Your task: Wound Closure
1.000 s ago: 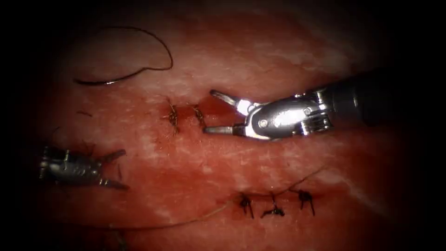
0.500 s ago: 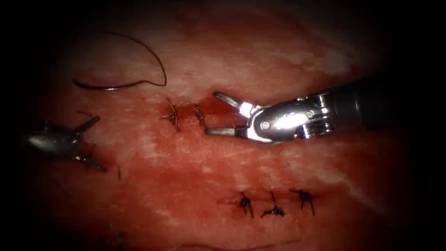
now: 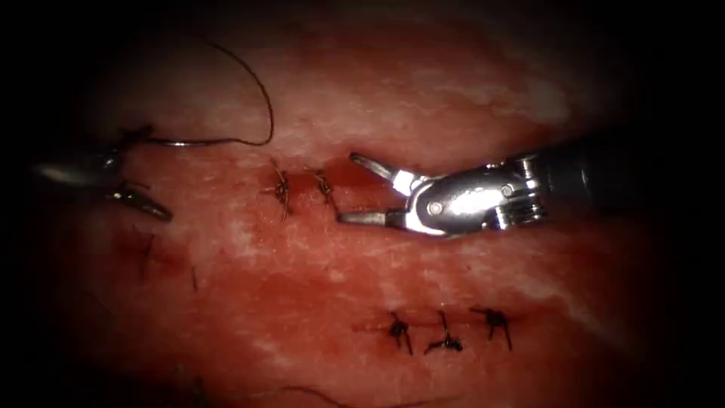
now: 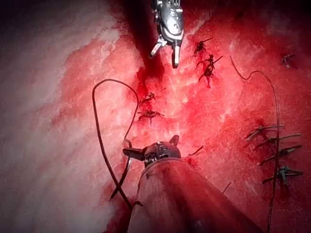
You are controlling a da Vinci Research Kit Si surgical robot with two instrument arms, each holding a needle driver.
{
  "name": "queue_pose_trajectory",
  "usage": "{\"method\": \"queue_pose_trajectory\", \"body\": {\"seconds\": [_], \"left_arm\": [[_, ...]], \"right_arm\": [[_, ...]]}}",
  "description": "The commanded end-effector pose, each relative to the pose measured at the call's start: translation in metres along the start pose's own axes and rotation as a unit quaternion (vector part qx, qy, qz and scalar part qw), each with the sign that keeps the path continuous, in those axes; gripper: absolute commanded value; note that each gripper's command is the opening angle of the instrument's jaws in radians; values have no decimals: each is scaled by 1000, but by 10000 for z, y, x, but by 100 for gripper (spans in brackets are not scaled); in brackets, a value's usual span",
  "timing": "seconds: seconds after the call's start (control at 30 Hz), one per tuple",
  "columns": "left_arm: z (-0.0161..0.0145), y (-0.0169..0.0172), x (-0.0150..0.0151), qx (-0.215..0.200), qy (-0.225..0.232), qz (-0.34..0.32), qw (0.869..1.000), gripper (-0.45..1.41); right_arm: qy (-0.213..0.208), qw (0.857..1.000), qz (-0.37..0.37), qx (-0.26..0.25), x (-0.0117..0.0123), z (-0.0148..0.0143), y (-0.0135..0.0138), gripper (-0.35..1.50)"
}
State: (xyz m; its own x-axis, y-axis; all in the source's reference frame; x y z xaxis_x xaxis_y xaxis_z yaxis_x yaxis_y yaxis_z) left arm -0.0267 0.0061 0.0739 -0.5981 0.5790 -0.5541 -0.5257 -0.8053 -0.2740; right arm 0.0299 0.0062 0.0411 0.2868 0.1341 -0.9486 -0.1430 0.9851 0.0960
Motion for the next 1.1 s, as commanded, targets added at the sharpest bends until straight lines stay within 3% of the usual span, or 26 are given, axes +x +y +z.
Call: {"method": "queue_pose_trajectory", "body": {"seconds": [0.03,0.07,0.17,0.23,0.37,0.63,0.8,0.9,1.03,1.1], "left_arm": [[6,3,-5,15,-5,13,1000,98],[7,-1,-6,27,-9,25,999,98],[11,-17,-12,69,-31,64,995,61],[17,-25,-18,82,-43,88,992,47],[30,-34,-30,91,-73,137,984,39],[51,-34,-46,116,-103,208,966,-45],[41,-33,-38,122,-107,234,958,-45],[26,-31,-21,141,-82,232,959,-45],[5,-25,3,120,-21,212,970,-45],[-2,-19,14,121,-4,206,971,-45]], "right_arm": [[0,1000,2,1,-4,7,-8,146],[1,1000,2,2,-4,8,-8,146],[0,1000,2,3,-4,9,-10,146],[0,1000,2,3,-4,10,-11,146],[0,1000,2,2,-4,11,-11,148],[0,1000,4,2,-4,12,-12,148],[0,1000,4,2,-4,12,-12,148],[-1,1000,11,2,-3,12,-12,148],[-1,1000,29,3,-3,11,-11,146],[0,997,79,5,-3,9,-11,143]]}}
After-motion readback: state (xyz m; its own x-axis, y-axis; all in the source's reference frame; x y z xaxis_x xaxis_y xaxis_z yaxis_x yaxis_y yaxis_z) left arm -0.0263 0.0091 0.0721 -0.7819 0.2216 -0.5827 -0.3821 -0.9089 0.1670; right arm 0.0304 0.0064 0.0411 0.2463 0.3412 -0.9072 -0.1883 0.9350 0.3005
